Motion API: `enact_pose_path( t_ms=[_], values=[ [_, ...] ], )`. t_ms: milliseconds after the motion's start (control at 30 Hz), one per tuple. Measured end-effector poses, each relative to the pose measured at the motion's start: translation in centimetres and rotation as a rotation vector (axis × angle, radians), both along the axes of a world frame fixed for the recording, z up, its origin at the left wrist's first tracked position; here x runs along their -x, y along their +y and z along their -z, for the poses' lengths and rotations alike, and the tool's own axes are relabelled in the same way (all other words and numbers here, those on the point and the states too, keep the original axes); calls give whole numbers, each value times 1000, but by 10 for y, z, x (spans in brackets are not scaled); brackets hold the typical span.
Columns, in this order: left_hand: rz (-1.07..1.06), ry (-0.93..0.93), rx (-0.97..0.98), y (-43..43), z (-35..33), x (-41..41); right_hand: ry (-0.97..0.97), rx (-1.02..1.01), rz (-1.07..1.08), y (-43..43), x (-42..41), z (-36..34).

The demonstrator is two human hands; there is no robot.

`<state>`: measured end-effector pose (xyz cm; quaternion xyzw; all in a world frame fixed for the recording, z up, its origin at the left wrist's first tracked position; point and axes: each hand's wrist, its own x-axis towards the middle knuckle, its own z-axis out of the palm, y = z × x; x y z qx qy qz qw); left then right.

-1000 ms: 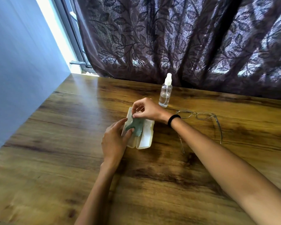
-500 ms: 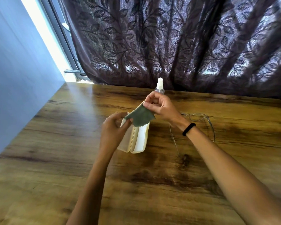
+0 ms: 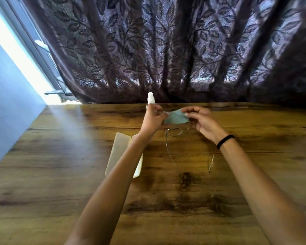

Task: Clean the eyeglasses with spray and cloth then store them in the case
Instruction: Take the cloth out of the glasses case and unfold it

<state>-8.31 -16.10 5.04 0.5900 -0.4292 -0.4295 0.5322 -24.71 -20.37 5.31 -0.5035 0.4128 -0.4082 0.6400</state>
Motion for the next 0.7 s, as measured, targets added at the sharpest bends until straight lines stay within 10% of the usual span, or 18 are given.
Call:
enact_pose_path(
  t_ms=[333,700],
  values=[
    [156,-715,-75,-55,18,12,799,485,3,-46,3,10],
    [202,-934,-45,-33,20,15,849,462,58,-33,28,25]
  ],
)
